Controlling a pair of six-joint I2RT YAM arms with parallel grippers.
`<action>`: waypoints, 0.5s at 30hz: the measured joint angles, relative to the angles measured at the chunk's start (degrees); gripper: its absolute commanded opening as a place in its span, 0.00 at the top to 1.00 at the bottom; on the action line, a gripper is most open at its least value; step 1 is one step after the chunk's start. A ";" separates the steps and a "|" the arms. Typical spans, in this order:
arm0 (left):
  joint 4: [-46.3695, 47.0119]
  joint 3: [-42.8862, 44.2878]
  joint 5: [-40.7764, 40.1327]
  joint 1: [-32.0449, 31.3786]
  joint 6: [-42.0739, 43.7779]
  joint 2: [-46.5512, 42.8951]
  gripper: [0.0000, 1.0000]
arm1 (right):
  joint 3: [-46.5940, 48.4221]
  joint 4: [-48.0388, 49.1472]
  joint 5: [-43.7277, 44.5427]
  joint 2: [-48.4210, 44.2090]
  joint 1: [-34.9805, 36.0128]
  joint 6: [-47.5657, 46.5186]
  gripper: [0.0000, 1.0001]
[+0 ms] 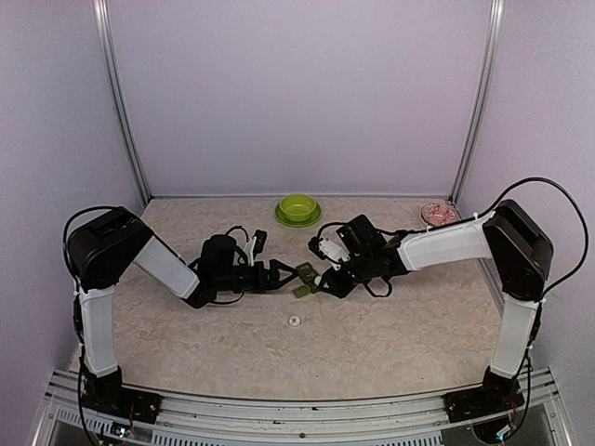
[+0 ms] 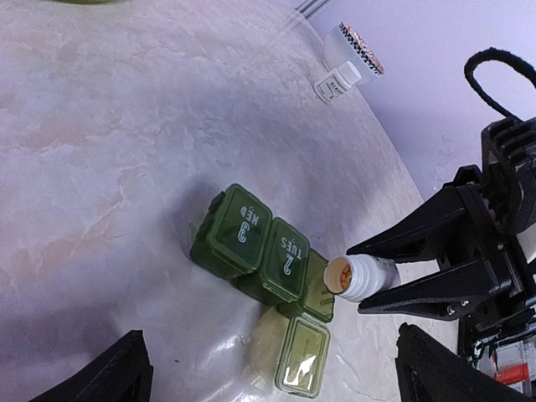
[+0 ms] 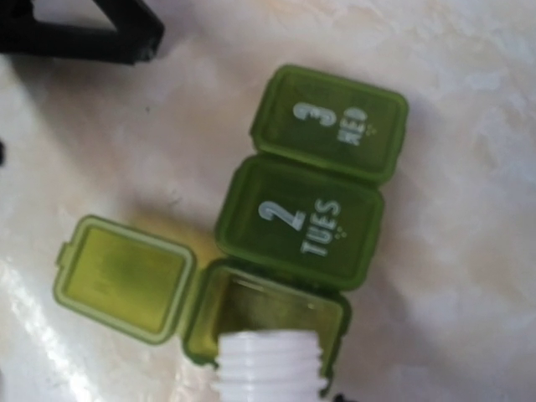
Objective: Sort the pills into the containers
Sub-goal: Pour the pill into the compartment of the pill container.
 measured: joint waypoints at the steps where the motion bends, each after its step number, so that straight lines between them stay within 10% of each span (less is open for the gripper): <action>1: 0.00 0.00 0.00 0.00 0.00 0.00 0.01 | 0.31 -0.44 0.04 0.28 0.00 0.02 0.90; 15: 0.00 0.00 0.20 0.02 0.00 0.00 0.01 | 3.85 -6.05 0.11 1.14 0.00 0.20 0.90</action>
